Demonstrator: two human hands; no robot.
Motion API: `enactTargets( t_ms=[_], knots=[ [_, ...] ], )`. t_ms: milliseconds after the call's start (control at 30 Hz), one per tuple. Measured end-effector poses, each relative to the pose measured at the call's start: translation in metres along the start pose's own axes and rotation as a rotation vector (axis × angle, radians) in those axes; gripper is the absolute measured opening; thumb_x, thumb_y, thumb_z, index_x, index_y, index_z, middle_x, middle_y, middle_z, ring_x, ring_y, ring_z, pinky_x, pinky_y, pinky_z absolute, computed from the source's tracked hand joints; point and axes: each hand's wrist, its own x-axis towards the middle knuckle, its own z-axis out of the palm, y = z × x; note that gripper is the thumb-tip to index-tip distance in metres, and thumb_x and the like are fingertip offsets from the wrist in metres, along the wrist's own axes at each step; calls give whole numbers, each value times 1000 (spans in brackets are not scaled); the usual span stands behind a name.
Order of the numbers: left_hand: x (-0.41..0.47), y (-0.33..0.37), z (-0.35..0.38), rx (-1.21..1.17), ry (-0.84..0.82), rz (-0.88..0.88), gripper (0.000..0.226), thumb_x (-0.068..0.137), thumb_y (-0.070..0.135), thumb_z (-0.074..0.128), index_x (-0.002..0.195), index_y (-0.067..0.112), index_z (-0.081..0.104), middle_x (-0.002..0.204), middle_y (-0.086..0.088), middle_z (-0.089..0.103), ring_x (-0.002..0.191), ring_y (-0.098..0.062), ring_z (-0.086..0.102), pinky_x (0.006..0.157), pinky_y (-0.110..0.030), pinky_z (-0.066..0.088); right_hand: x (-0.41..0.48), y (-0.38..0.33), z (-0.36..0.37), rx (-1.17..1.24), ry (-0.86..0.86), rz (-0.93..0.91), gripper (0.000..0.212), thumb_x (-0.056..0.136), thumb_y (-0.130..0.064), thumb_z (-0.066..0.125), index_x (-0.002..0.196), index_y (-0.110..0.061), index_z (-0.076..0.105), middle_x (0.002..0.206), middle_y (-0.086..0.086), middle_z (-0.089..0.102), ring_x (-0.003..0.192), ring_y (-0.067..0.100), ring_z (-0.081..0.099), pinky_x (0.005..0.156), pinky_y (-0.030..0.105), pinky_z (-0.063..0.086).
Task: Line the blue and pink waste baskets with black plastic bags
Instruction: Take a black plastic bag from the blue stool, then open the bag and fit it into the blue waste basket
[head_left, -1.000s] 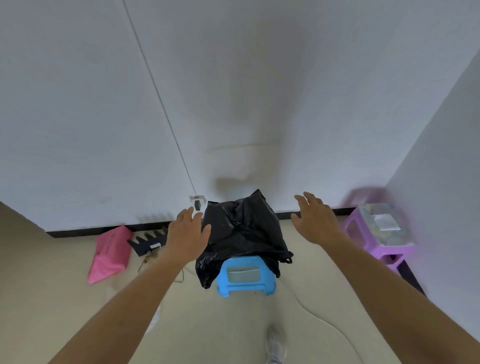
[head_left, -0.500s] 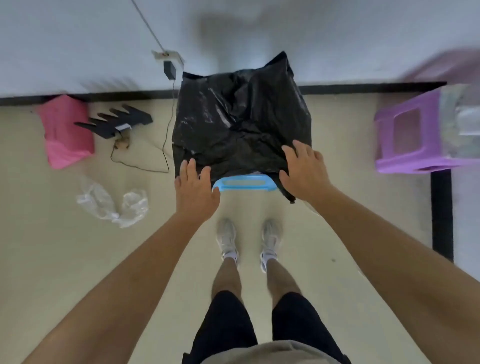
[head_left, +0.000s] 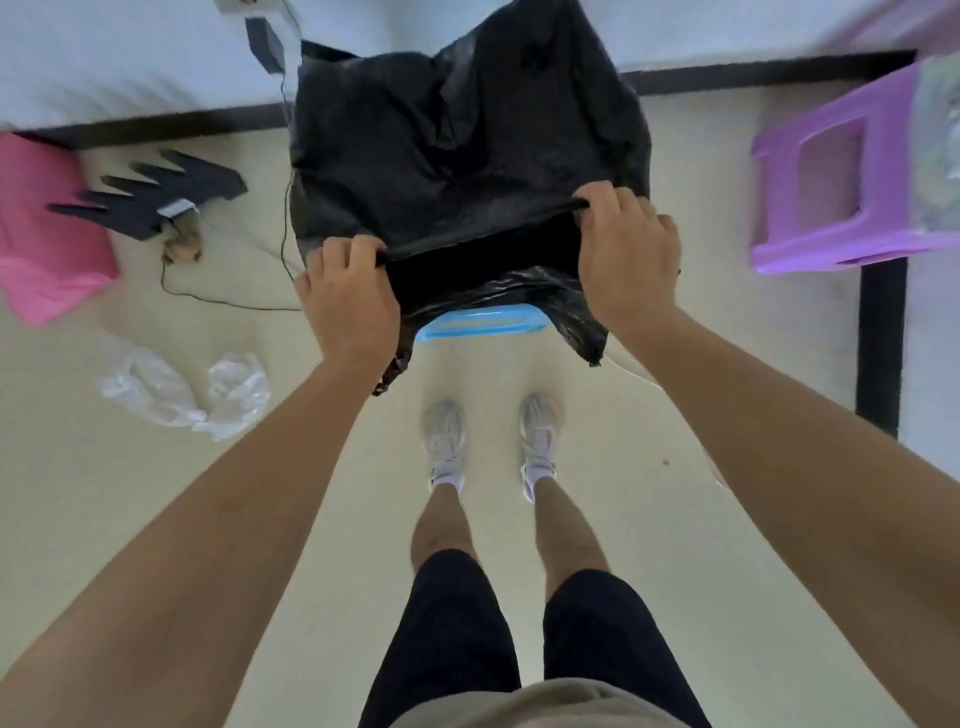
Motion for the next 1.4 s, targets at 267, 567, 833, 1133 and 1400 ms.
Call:
enactTargets(
  t_ms=[267,567,833,1133,1400],
  knots=[
    [10,75,-122,-292,26,236,23,90,2,39,110,2,50,101,-16,59,93,-33,52,77,-42,40,-23,-2,-142,40,252,155,27,92,-7,44,115,-10,58,98,15,59,82,35,57,68,40,39],
    [-86,236,-200,-249,-142,989,36,83,40,62,99,10,49,85,-5,55,80,-25,55,65,-39,50,-248,90,-279,-129,348,579,51,89,-57,54,117,-14,54,98,11,55,79,28,59,53,36,52],
    [-306,381,-241,-252,-222,1664,23,86,29,63,95,15,48,84,-1,56,78,-19,55,59,-33,51,-538,110,-329,-162,514,1078,42,73,-3,66,106,-12,43,106,11,54,76,30,57,47,28,33],
    [-711,403,-228,-311,-307,2214,21,85,29,62,98,16,52,90,-3,62,79,-21,58,59,-31,50,-928,50,-350,-115,479,1855,34,92,-19,56,124,-20,49,114,4,58,93,26,62,67,35,48],
    [-1037,346,-227,-385,-538,2506,28,82,35,62,92,19,42,81,2,49,72,-21,51,57,-30,33,-1214,-30,-349,-75,668,2294,27,89,-13,52,116,-19,48,89,11,67,79,34,63,60,34,36]
  ],
)
